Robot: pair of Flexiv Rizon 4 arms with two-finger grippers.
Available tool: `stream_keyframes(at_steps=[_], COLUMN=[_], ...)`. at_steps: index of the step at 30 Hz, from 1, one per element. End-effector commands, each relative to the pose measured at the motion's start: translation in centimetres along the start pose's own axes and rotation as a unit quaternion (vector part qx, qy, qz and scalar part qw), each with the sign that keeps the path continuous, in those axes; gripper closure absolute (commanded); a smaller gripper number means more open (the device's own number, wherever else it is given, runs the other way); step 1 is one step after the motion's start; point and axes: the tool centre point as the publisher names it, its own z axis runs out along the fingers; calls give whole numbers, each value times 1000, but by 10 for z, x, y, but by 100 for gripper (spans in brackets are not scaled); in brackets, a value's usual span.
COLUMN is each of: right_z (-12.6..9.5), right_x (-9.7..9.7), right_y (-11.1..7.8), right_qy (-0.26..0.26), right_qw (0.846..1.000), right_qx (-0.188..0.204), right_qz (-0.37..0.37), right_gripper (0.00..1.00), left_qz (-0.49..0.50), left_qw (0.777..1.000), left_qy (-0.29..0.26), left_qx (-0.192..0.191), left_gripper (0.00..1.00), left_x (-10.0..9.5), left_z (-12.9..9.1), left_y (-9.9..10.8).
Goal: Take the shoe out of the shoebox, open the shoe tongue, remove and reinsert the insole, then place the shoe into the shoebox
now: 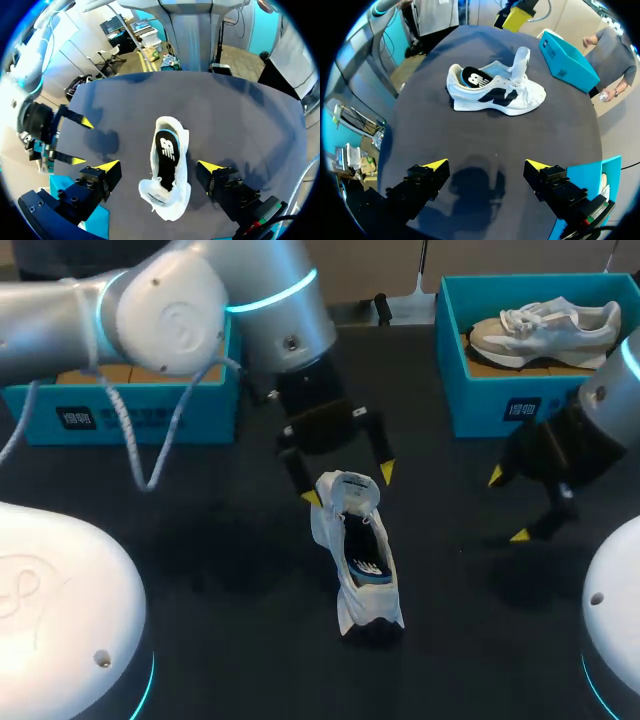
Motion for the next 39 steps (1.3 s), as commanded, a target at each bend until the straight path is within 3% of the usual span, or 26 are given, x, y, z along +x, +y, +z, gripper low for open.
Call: stream_keyframes(at_steps=[1, 6, 10, 11, 12, 13, 14, 20, 25, 34, 39], right_z=[-42, -43, -43, -43, -43, -43, -43, -43, -43, -43, -43], right_x=[-4, -5, -5, -5, -5, -5, -5, -5, -5, -5, -5], right_y=[-11, -13, -13, -13, -13, -13, -13, -13, -13, -13, -13], right_qy=[4, 7, 7, 7, 7, 7, 7, 7, 7, 7, 7], right_qw=[1000, 999, 999, 999, 999, 999, 999, 999, 999, 999, 999], right_qx=[-24, -26, -26, -26, -26, -26, -26, -26, -26, -26, -26], right_qz=[13, 21, 21, 21, 21, 21, 21, 21, 21, 21, 21], right_gripper=[0, 0, 0, 0, 0, 0, 0, 0, 0, 0, 0], left_qz=[-2, -10, -7, -10, -11, -7, -8, -17, -19, -26, -24], left_qw=[997, 995, 995, 995, 995, 995, 995, 994, 991, 991, 989], left_qy=[79, 95, 95, 94, 94, 94, 95, 108, 125, 131, 134], left_qx=[-1, 2, 9, 13, 14, 9, 8, -25, -49, -33, -62], left_gripper=[0, 0, 0, 16, 51, 69, 100, 100, 100, 100, 100], left_x=[-9, -12, -7, -6, -5, -4, -3, -1, -1, 9, 10], left_z=[0, 2, 8, 9, 9, 10, 11, 16, 33, 72, 77], left_y=[3, 10, 4, 2, 1, -1, -2, -6, -3, 1, -1])
